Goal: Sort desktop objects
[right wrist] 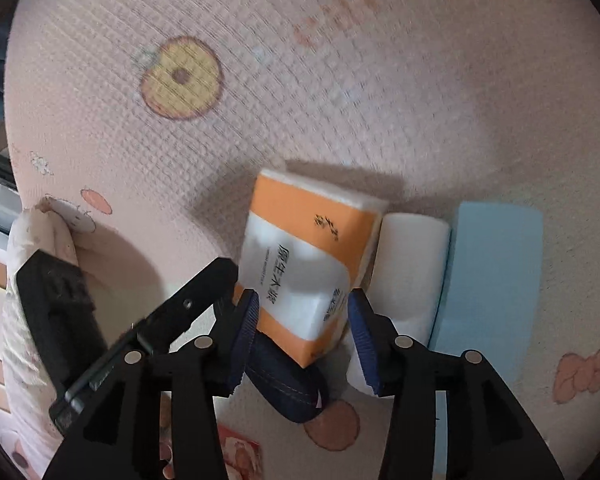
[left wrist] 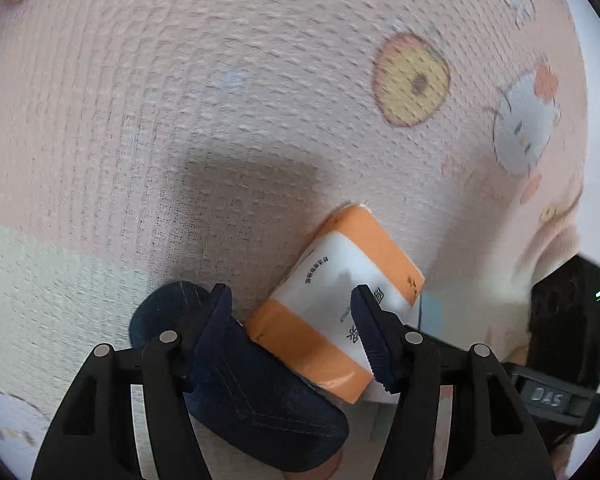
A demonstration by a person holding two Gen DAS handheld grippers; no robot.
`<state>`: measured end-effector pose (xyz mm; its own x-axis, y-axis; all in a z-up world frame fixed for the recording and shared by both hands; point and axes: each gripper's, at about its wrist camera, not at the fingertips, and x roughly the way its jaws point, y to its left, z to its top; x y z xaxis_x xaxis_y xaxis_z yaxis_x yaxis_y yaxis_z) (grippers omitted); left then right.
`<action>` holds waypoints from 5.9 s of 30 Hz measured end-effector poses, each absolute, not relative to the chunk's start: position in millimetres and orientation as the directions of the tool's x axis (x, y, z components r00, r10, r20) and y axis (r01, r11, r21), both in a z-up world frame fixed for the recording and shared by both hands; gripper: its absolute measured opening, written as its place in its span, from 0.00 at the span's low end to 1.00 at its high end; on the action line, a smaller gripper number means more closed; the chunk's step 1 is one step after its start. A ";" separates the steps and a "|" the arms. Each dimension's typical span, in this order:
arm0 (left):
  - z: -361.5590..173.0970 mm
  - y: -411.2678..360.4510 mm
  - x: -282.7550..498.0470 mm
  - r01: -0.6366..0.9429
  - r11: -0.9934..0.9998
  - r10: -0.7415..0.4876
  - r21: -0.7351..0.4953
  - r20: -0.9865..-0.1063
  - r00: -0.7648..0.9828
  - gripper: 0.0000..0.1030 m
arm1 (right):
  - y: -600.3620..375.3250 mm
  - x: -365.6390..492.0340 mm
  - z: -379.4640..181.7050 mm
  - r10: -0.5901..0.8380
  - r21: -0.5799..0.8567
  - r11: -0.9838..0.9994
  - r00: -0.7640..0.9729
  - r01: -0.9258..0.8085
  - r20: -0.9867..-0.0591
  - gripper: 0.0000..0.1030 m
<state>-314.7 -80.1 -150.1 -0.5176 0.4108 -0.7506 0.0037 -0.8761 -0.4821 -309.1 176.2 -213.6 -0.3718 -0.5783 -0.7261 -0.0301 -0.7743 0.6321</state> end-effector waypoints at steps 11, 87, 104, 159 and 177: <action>-159.1 -66.7 -298.3 -0.049 -0.824 0.526 -0.565 -0.730 -0.436 0.57 | 180.9 -328.4 -205.8 -0.535 0.622 -0.782 -0.471 -0.039 -0.702 0.44; -171.9 -43.1 -84.0 0.065 -0.821 0.505 -0.567 -0.774 -0.383 0.46 | 187.5 -149.4 -236.2 -0.549 0.551 -0.833 -0.193 0.050 -0.813 0.49; -188.5 -58.6 -107.8 0.096 -0.745 0.591 -0.660 -0.721 -0.362 0.45 | 198.7 -155.3 -252.6 -0.608 0.629 -0.772 -0.187 -0.091 -0.772 0.50; 36.9 167.0 -61.3 -0.486 -0.647 0.762 -0.588 -0.517 -0.391 0.39 | 400.5 -22.9 -8.8 -0.412 0.487 -0.867 -0.706 0.109 -0.576 0.45; -15.3 280.1 -73.1 -0.528 -0.618 0.717 -0.582 -0.693 -0.074 0.39 | 524.3 -24.1 -68.7 -0.442 0.595 -0.794 -0.551 -0.128 -0.708 0.45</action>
<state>-73.1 280.1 -15.3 -0.0739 0.7169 -0.6933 -0.5284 -0.6177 -0.5824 -24.1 524.3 -68.7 -0.5508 -0.4422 -0.7079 -0.1275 -0.7936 0.5949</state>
